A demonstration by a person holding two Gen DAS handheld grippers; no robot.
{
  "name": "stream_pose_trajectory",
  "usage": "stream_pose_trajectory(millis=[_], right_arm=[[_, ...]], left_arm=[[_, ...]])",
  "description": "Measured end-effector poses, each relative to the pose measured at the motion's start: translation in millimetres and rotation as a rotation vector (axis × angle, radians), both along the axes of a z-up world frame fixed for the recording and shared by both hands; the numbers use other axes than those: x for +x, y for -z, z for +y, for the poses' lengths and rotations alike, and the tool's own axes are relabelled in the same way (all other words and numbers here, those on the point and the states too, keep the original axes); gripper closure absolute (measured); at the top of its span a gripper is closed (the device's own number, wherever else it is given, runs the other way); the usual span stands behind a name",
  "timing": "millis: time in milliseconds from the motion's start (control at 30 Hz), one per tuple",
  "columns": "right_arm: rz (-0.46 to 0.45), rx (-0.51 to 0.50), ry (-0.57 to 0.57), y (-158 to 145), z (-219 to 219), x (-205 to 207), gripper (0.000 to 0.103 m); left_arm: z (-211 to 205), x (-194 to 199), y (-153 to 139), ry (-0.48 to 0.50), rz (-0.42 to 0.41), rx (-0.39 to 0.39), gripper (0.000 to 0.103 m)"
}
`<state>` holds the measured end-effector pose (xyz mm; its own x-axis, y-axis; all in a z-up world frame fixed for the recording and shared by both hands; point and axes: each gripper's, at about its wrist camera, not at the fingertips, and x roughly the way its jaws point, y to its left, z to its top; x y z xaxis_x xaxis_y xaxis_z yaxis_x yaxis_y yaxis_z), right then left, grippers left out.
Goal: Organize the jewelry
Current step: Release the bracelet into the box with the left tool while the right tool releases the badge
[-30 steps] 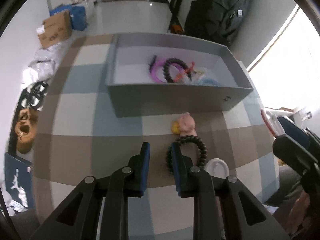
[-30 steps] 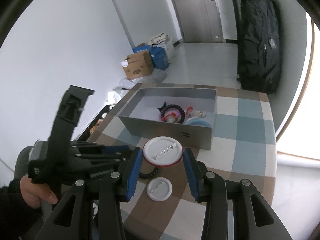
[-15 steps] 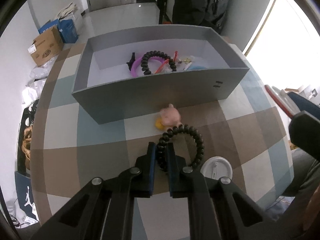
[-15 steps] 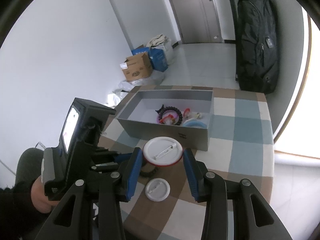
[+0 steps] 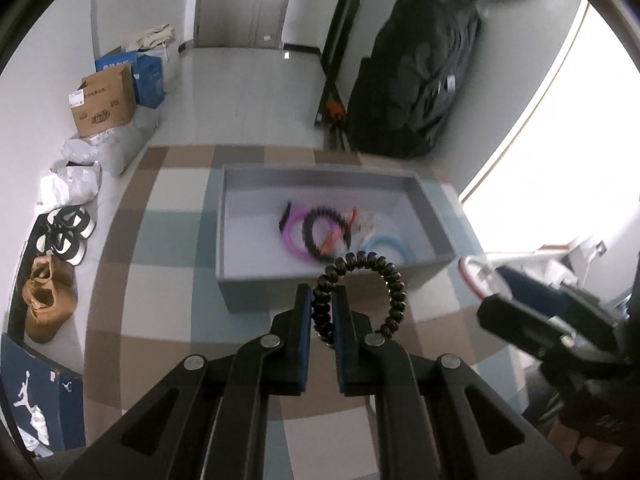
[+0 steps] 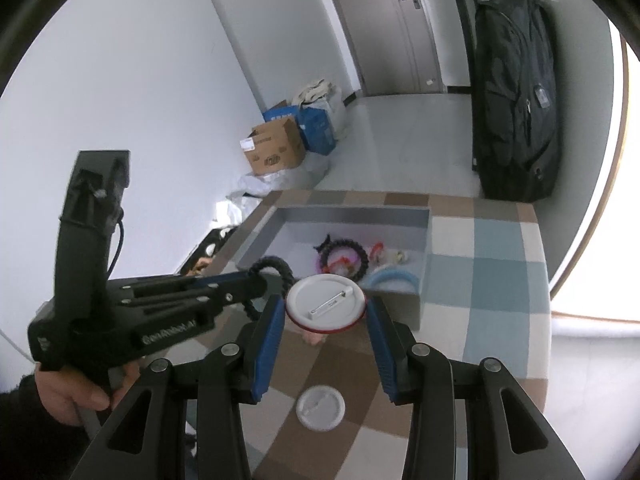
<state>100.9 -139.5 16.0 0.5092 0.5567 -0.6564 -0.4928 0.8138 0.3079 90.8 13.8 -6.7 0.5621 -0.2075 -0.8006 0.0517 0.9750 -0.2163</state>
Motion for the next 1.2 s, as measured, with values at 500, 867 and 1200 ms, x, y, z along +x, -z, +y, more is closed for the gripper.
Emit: stream_pose_trajectory(millis=[500, 867, 1200], right_arm=[[0.007, 0.054, 0.050, -6.0, 12.0, 49.8, 0.062], [0.107, 0.064, 0.120, 13.7, 7.5, 81.2, 0.062], [0.166, 0.063, 0.142, 28.5, 4.4, 88.7, 0.062]], left_arm=[[17.8, 35.8, -5.8, -0.052, 0.004, -0.106, 0.097], [19.8, 54.7, 6.2, -0.059, 0.044, -0.070, 0.097], [19.1, 58.9, 9.7, -0.072, 0.055, -0.066, 0.097]])
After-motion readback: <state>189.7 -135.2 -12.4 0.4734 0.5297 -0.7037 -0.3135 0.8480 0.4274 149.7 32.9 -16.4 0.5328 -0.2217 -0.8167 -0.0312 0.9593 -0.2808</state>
